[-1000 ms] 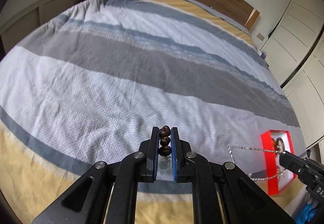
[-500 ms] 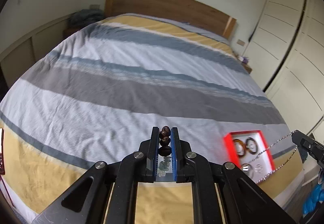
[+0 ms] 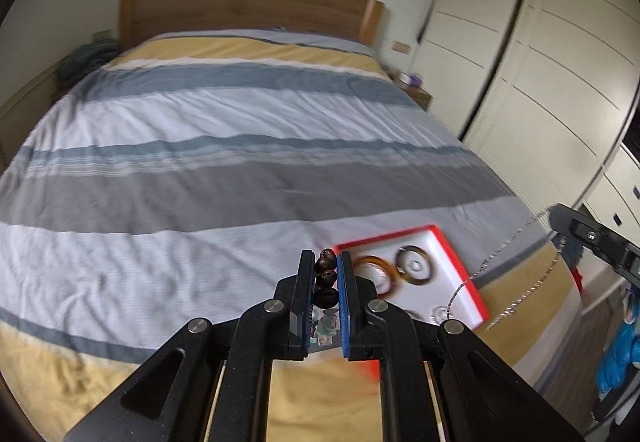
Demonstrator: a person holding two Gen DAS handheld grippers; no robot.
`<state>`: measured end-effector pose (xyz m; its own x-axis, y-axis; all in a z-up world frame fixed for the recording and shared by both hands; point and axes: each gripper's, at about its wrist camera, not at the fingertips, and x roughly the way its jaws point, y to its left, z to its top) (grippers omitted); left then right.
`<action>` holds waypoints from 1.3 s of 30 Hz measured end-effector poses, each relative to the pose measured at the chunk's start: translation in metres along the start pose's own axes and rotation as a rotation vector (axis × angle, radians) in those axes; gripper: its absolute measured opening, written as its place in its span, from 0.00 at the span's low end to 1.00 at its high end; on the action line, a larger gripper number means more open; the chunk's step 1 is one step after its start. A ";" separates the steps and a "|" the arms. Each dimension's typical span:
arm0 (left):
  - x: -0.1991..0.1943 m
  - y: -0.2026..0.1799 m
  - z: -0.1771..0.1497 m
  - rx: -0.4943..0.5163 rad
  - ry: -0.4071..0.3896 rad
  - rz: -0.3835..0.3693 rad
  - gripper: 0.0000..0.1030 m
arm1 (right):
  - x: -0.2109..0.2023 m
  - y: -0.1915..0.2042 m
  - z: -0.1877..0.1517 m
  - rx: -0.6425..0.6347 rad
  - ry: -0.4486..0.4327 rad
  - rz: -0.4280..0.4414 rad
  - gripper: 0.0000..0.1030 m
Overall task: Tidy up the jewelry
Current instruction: 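Carry the bracelet and necklace into the red box and open both tools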
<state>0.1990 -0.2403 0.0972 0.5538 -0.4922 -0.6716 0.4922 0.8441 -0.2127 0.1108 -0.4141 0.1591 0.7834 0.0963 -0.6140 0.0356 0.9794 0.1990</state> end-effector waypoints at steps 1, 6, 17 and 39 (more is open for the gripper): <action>0.007 -0.007 -0.001 0.006 0.009 -0.009 0.10 | 0.004 -0.008 -0.001 0.005 0.006 -0.007 0.02; 0.061 -0.043 -0.006 0.052 0.084 -0.040 0.10 | 0.033 -0.050 -0.008 0.040 0.047 -0.026 0.02; 0.164 -0.085 -0.036 0.092 0.240 -0.057 0.10 | 0.112 -0.126 -0.044 0.136 0.156 -0.007 0.02; 0.212 -0.078 -0.075 0.047 0.365 -0.020 0.15 | 0.159 -0.151 -0.128 0.163 0.369 -0.032 0.05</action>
<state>0.2281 -0.3943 -0.0824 0.2718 -0.3930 -0.8784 0.5356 0.8202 -0.2013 0.1504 -0.5242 -0.0662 0.5062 0.1521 -0.8489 0.1776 0.9448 0.2752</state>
